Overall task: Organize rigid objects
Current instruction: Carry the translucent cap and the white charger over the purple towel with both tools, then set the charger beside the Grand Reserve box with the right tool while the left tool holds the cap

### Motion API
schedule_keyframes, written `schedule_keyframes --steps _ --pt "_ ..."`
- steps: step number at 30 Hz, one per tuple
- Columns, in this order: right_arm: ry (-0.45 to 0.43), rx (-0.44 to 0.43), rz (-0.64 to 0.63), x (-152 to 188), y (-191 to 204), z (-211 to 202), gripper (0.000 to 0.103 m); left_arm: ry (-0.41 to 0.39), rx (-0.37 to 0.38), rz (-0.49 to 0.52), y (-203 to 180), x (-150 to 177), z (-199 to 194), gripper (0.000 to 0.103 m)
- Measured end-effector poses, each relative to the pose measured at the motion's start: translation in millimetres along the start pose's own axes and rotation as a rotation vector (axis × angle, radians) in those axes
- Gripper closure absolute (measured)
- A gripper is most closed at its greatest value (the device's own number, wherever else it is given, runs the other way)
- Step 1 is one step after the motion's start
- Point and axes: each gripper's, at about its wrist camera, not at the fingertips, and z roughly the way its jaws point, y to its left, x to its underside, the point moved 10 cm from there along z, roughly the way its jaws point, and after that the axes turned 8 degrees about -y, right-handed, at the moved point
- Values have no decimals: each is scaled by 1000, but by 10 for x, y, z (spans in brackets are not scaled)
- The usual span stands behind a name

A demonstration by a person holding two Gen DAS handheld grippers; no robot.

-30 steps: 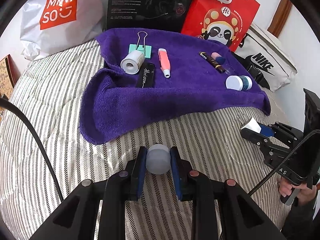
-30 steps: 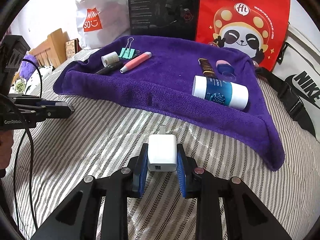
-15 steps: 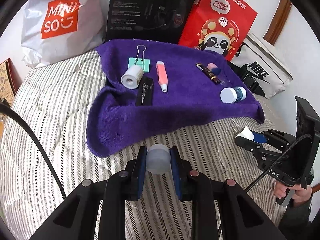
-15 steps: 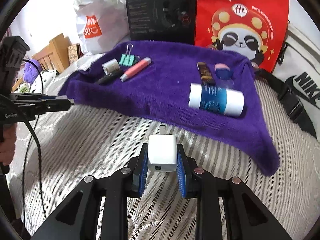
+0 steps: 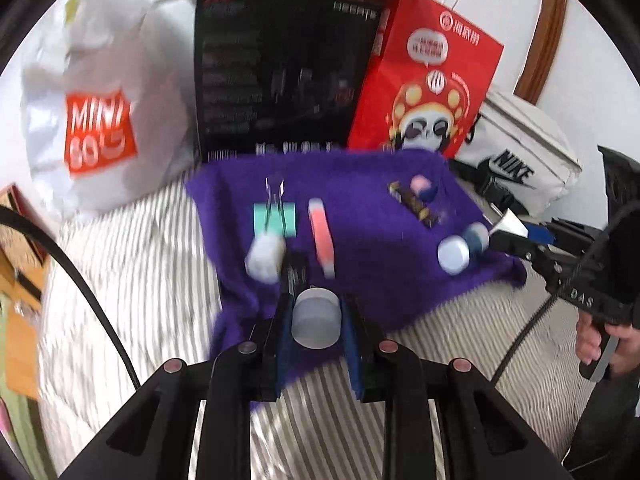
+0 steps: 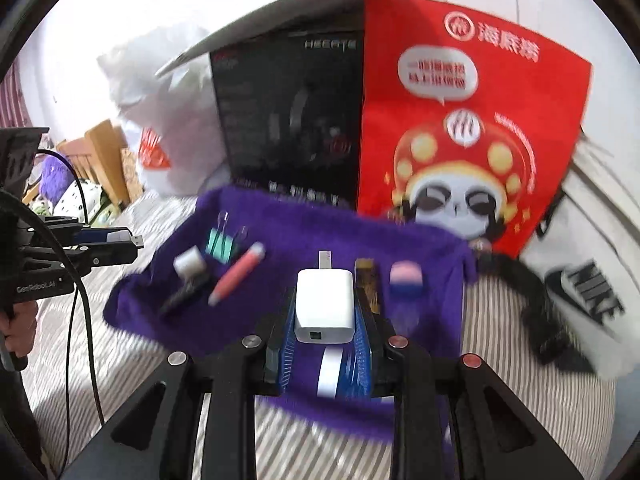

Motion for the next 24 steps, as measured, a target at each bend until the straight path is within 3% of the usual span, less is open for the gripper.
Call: schedule_keyframes --steps 5,10,24 --pt "-1 -9 18 -244 -17 290 77 -37 -10 44 11 -483 83 80" --pt "44 2 11 -154 -34 577 77 -52 -2 30 70 -767 299 80" --pt "201 -20 -10 280 -15 1048 77 25 10 4 204 -583 775 80"
